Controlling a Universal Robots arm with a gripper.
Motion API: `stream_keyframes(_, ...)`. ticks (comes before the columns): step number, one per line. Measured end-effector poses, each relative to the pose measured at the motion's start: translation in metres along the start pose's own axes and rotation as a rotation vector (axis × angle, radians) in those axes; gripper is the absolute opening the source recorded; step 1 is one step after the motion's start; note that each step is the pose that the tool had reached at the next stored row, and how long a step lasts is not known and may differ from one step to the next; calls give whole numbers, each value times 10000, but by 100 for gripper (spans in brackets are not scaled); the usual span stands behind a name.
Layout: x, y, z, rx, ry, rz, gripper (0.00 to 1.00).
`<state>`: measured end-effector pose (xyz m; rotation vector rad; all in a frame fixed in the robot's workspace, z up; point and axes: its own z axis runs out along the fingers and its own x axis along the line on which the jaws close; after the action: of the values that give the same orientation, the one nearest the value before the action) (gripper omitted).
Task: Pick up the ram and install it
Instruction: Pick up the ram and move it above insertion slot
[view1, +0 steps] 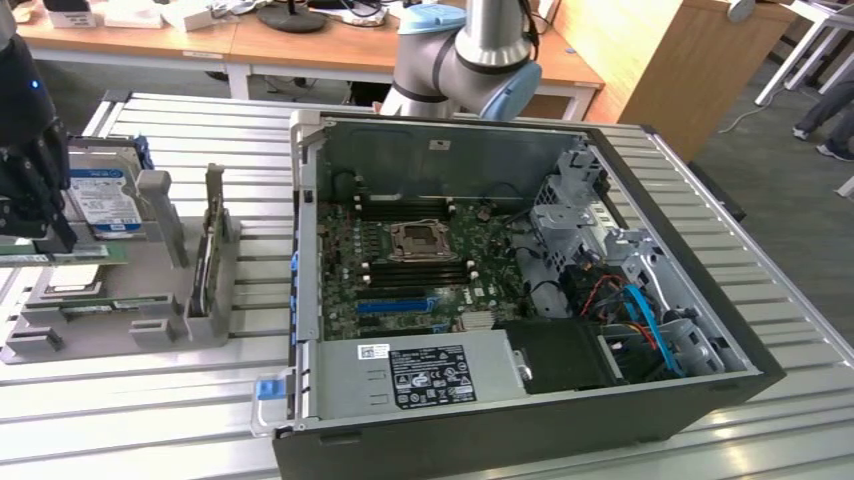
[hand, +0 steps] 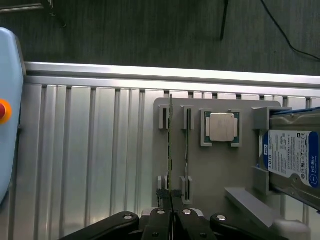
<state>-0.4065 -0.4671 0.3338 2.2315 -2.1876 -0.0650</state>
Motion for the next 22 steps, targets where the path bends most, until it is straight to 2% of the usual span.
stream_keyframes(22, -9, 20, -498, 0, 2, 0, 12)
